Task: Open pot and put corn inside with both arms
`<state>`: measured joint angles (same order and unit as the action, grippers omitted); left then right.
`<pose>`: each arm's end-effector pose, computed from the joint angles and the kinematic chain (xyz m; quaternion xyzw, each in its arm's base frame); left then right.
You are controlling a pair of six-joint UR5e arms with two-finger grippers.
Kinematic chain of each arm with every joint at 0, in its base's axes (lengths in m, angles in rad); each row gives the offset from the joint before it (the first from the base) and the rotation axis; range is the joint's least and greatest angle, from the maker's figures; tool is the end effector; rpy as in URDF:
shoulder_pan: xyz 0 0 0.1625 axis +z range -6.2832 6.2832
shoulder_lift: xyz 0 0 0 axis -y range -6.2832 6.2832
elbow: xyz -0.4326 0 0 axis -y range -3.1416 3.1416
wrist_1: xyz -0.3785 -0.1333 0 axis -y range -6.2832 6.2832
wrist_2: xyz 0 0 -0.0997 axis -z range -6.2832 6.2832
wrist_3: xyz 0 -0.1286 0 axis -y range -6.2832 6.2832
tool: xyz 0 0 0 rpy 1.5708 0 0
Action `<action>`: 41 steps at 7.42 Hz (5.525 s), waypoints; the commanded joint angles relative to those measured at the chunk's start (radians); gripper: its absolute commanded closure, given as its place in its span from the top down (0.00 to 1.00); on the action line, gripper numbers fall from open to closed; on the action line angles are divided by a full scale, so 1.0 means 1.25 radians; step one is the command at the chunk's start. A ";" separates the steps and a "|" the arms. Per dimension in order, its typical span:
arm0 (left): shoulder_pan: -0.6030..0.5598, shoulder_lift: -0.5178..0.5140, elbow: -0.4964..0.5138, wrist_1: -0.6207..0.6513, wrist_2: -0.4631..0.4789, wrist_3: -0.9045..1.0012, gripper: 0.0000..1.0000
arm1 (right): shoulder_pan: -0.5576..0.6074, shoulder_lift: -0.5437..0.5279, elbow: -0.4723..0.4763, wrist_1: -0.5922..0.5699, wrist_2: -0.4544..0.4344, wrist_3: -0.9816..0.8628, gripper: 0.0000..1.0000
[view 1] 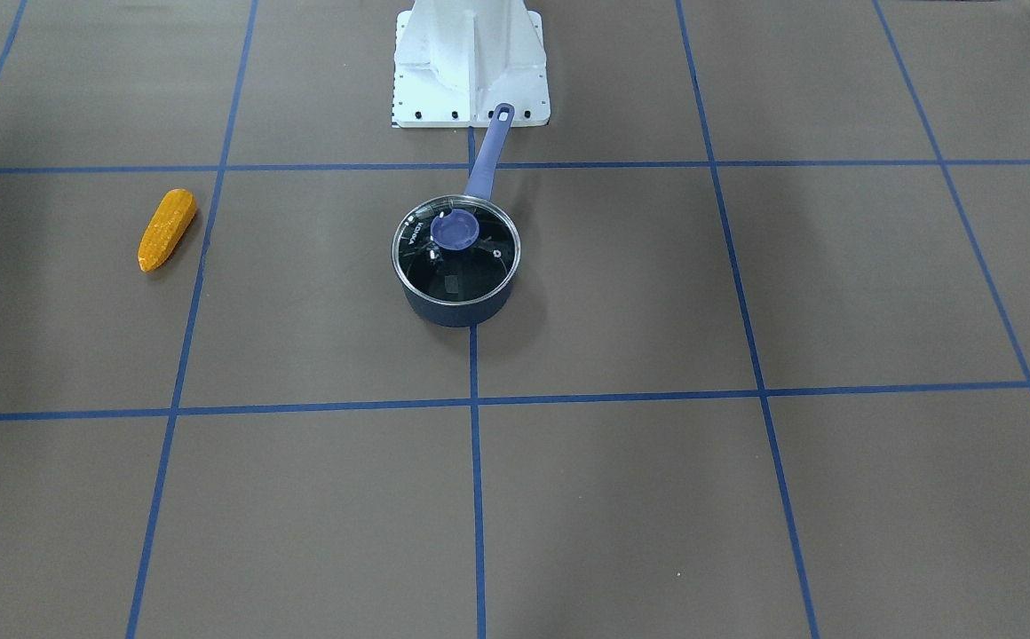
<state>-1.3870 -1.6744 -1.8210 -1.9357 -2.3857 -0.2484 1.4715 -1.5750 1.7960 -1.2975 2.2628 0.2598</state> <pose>0.0583 -0.5312 0.4624 0.2358 0.4316 0.1115 0.8635 0.0012 -0.5048 0.5520 0.1677 -0.3646 -0.0096 0.9159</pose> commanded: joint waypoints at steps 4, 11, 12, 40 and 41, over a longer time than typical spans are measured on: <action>0.341 -0.263 -0.015 0.188 0.179 -0.532 0.99 | -0.013 -0.005 -0.012 0.012 0.000 0.015 1.00; 0.752 -0.669 0.160 0.408 0.498 -0.955 0.99 | -0.013 -0.008 -0.034 0.012 -0.001 0.017 1.00; 0.759 -0.665 0.162 0.407 0.503 -0.954 0.99 | -0.014 -0.008 -0.034 0.012 -0.001 0.017 1.00; 0.351 0.156 -0.071 -0.032 0.203 -0.155 0.40 | -0.027 -0.013 -0.040 0.012 -0.003 0.017 1.00; 0.352 0.186 -0.042 -0.112 0.202 -0.158 0.40 | -0.027 -0.013 -0.040 0.012 -0.003 0.017 1.00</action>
<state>-0.9520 -1.4980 -1.9057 -1.9736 -2.1303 -0.4422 1.4374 -1.5898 1.7457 -1.2824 2.2598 0.2808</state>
